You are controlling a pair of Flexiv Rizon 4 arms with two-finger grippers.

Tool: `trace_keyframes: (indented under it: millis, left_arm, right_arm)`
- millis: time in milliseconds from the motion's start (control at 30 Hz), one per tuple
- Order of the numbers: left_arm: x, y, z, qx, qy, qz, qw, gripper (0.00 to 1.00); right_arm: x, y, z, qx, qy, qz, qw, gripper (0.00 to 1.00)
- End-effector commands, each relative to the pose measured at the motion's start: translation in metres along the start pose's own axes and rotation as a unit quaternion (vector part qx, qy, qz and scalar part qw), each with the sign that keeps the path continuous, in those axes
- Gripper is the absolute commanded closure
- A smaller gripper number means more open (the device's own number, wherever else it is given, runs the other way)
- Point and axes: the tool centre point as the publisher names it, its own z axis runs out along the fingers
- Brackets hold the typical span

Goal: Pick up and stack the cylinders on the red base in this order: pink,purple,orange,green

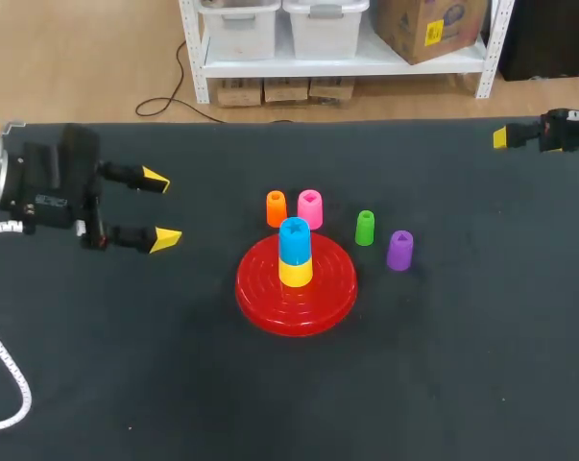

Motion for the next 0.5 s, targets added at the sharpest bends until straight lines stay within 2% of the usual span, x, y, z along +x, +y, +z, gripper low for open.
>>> trace_keyframes:
  millis: [33,100,233,367,500]
  left_arm:
    - [0.002,0.0,0.0,-0.001,-0.003,0.001,1.0,0.0]
    - [0.002,0.0,0.0,-0.001,-0.003,0.001,1.0,0.0]
    - [0.002,0.0,0.0,-0.001,-0.003,0.001,1.0,0.0]
    - [0.002,0.0,0.0,-0.001,-0.003,0.001,1.0,0.0]
    - [0.002,0.0,0.0,-0.001,-0.003,0.001,1.0,0.0]
  right_arm:
    - [-0.008,0.01,0.009,0.003,0.013,-0.019,1.0,0.0]
    - [-0.012,0.021,0.019,0.006,0.026,-0.03,0.999,0.0]
    - [-0.02,0.049,0.043,0.014,0.065,-0.089,0.994,0.0]
    - [-0.024,0.075,0.07,0.04,0.1,-0.152,0.982,0.0]
    - [-0.027,0.097,0.095,0.052,0.113,-0.196,0.973,0.0]
